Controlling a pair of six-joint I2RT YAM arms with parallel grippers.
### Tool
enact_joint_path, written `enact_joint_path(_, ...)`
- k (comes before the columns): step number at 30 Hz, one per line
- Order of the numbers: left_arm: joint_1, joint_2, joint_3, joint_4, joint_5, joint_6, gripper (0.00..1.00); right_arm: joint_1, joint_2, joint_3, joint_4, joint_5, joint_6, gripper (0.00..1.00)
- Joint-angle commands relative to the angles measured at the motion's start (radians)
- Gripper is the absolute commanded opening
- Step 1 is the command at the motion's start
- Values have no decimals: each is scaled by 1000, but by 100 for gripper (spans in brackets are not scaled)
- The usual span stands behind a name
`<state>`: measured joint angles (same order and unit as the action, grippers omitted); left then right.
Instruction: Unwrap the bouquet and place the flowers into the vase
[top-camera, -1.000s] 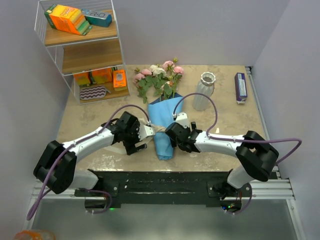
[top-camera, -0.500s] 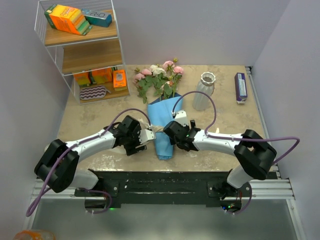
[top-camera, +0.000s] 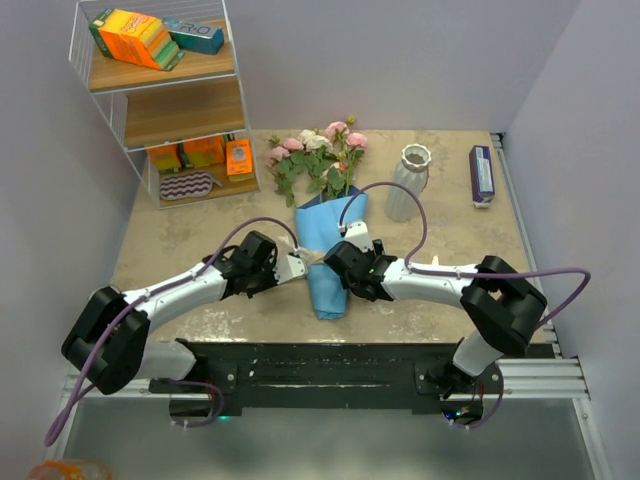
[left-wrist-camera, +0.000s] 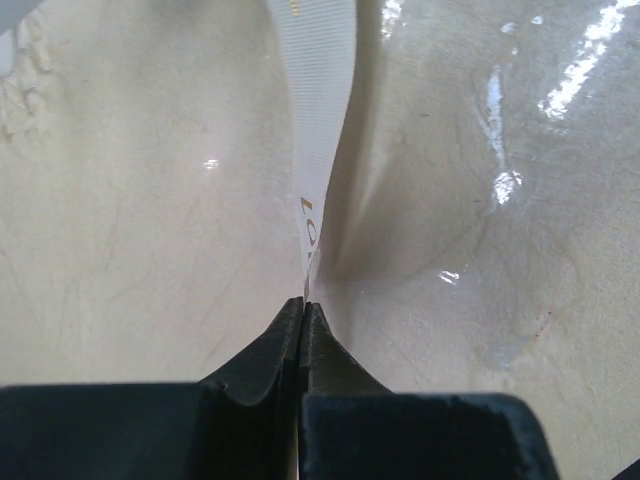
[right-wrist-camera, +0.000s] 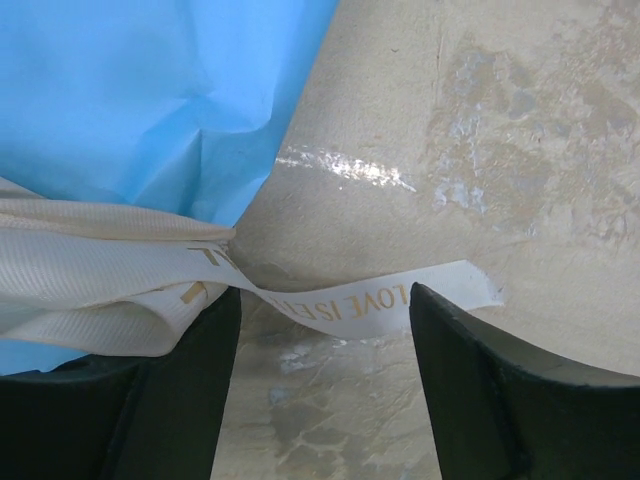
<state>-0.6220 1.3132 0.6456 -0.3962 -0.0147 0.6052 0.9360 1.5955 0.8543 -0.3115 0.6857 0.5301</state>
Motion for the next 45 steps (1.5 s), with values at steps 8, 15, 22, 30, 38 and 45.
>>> enact_joint_path(8, 1, -5, 87, 7, -54, -56, 0, 0, -66, -15, 72, -44, -24, 13)
enact_joint_path(15, 31, -58, 184, -70, -30, -74, 0, 0, -251, -40, -38, -35, 39, 5)
enact_joint_path(22, 267, -83, 368, -177, 56, -62, 0, -2, -460, -31, -201, 60, 90, 0)
enact_joint_path(30, 517, -97, 431, -182, 32, -15, 0, -122, -572, 60, -484, 206, 223, 0)
enact_joint_path(38, 771, -25, 502, -136, 22, -61, 0, -406, -646, 155, -572, 248, 272, 0)
enact_joint_path(45, 789, -51, 477, -159, 87, -51, 74, -575, -551, 221, -617, 275, 246, 62)
